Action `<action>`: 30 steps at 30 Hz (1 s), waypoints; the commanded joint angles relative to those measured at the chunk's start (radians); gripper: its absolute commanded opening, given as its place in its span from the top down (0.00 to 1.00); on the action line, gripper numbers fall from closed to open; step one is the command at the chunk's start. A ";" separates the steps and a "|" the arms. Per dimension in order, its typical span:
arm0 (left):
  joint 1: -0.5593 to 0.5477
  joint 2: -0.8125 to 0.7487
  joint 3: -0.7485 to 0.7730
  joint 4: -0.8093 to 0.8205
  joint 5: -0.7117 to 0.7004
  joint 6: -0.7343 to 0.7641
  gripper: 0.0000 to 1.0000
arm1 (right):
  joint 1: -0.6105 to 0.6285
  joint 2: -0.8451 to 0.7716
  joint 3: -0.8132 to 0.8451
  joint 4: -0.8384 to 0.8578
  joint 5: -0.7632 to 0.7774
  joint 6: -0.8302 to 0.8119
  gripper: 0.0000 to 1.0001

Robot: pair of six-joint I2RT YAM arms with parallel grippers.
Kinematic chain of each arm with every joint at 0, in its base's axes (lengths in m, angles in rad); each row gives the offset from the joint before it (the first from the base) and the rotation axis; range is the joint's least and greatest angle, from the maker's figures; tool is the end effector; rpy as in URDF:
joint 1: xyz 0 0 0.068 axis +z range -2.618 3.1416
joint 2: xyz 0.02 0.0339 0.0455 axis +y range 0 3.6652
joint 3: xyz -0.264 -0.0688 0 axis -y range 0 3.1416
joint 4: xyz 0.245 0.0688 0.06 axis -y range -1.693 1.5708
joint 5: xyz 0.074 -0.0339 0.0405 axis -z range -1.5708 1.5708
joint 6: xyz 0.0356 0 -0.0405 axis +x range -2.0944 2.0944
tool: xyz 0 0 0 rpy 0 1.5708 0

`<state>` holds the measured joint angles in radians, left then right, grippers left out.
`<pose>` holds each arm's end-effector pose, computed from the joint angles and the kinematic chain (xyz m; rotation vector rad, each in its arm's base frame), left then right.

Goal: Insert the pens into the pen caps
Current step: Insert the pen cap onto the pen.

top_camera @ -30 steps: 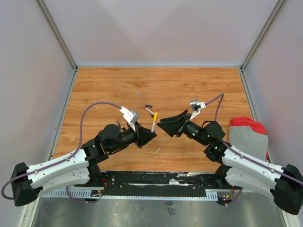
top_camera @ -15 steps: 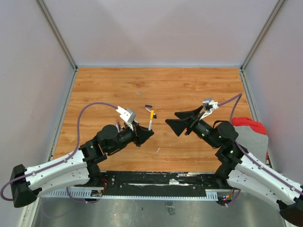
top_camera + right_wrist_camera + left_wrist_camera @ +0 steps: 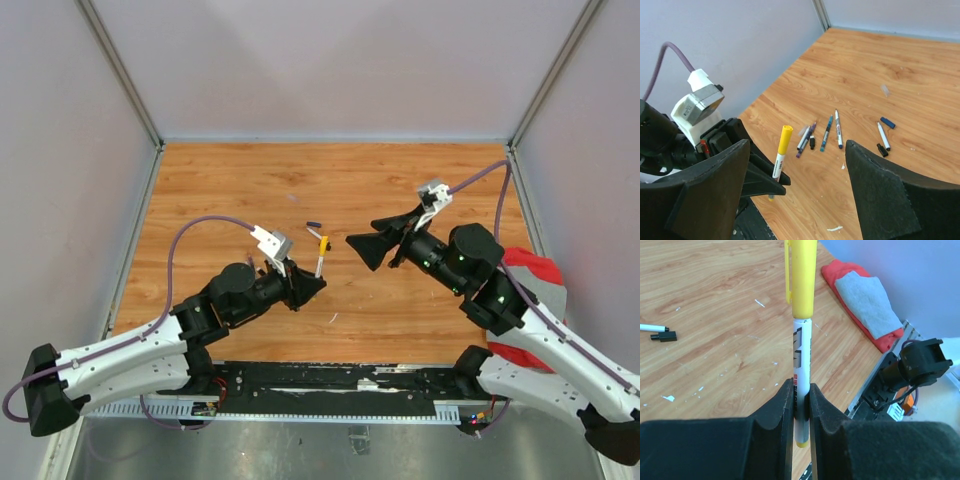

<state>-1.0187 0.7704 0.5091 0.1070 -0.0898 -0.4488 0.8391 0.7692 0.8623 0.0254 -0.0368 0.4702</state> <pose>0.1028 -0.1609 0.2752 0.4470 1.7766 -0.9889 0.1176 0.1329 0.3926 -0.3155 1.5160 1.0842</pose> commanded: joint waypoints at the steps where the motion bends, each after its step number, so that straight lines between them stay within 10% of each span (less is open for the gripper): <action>1: -0.009 0.008 0.024 0.022 0.016 0.019 0.99 | 0.008 0.054 0.059 -0.045 -0.044 -0.022 0.23; 30: -0.009 0.028 0.020 0.045 0.048 0.023 0.99 | 0.010 0.306 0.060 0.141 -0.192 0.149 0.47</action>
<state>-1.0187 0.7967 0.5091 0.1104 -0.0555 -0.4416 0.8391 1.0580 0.8928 0.1177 -0.1997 0.5957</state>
